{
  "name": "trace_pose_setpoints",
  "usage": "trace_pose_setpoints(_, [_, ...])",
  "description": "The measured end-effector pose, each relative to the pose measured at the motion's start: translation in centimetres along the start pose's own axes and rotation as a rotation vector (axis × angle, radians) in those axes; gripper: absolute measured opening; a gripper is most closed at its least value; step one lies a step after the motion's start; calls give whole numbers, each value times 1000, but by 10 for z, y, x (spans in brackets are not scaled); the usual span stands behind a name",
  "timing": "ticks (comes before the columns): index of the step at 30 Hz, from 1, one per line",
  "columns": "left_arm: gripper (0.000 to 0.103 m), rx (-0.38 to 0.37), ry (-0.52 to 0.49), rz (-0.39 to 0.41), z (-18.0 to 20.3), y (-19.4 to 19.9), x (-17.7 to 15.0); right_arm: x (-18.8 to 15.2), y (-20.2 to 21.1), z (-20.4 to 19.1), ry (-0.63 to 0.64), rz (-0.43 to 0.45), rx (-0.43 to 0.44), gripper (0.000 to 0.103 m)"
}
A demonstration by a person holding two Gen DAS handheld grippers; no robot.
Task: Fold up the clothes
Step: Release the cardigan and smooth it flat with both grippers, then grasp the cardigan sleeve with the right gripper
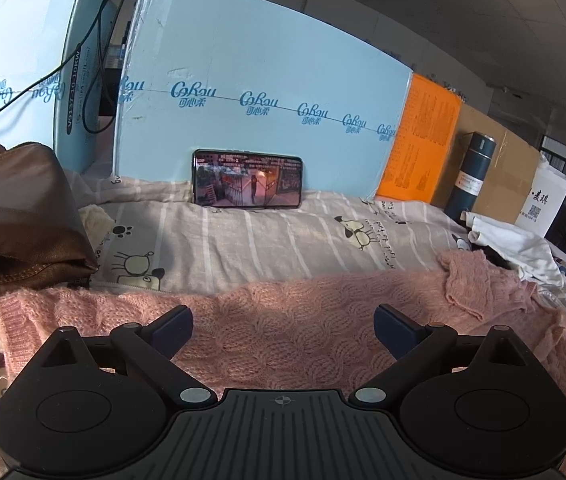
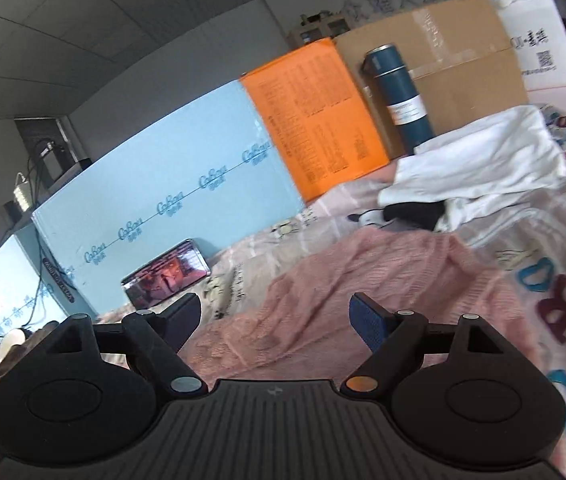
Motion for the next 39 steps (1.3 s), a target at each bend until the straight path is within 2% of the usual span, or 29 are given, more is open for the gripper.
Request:
trace_pose_setpoints(8, [99, 18, -4, -17, 0, -5, -4, -17, 97, 42, -17, 48, -210, 80])
trace_pose_setpoints(15, [99, 26, -5, -21, 1, -6, -5, -53, 134, 61, -109, 8, -293, 80])
trace_pose_setpoints(19, [99, 23, -6, -22, 1, -6, -4, -75, 143, 56, -139, -50, -274, 80])
trace_pose_setpoints(24, [99, 19, -13, -26, 3, -6, -5, -101, 149, 36, -119, -153, -152, 86])
trace_pose_setpoints(26, [99, 20, -15, -24, 4, -6, -5, -112, 149, 33, -133, -183, -132, 86])
trace_pose_setpoints(29, [99, 19, -16, -21, 4, -5, -5, -123, 151, 36, -195, -181, -99, 86])
trace_pose_setpoints(31, [99, 18, -18, -18, 4, -4, -5, -128, 153, 38, -238, -174, -77, 81])
trace_pose_setpoints(32, [99, 18, -18, -17, 5, -4, -5, -131, 154, 39, -247, -177, -79, 70])
trace_pose_setpoints(33, [99, 16, -19, -16, 5, -4, -5, -133, 154, 40, -238, -194, -99, 51])
trace_pose_setpoints(36, [99, 8, -22, -9, 6, -2, -5, -138, 155, 43, -193, -249, -165, 20])
trace_pose_setpoints(38, [99, 4, -26, -5, 7, -1, -5, -133, 158, 35, -175, -226, -123, 11])
trace_pose_setpoints(39, [99, 2, -28, -4, 8, -1, -5, -129, 160, 29, -165, -207, -95, 10])
Point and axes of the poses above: each gripper's, at about its wrist camera, not at the fingertips, and y roughly against the way its jaws point, z to its right, x to its top, the point moved 10 cm from there along -y, roughly the way its jaws point, and after that the axes turned 13 degrees about x, right-handed, at the moved point
